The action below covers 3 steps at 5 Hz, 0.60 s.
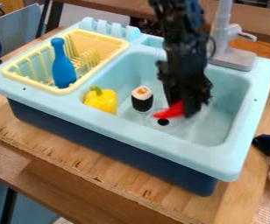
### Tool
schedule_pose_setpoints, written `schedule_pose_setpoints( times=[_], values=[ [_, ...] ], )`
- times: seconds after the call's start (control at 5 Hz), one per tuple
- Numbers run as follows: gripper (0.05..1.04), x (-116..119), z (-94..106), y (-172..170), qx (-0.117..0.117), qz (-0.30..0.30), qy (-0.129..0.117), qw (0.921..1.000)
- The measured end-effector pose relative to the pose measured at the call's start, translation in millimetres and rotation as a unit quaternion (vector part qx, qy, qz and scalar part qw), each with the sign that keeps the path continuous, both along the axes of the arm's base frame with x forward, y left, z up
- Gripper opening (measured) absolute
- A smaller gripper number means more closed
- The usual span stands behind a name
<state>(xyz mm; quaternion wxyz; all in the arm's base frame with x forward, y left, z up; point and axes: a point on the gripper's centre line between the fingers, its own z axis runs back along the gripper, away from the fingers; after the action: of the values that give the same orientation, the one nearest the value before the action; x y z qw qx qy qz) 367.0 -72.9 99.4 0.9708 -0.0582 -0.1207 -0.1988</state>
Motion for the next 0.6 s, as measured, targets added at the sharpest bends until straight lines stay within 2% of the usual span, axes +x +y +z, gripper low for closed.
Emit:
schedule_pose_setpoints(
  times=[0.2, 0.6],
  values=[
    [0.434, -5.3, 0.1, 6.9, 0.003, 0.009, 0.002, 1.0],
    [0.434, -9.2, -7.3, 17.2, -0.01, 0.024, 0.012, 0.9996]
  ],
)
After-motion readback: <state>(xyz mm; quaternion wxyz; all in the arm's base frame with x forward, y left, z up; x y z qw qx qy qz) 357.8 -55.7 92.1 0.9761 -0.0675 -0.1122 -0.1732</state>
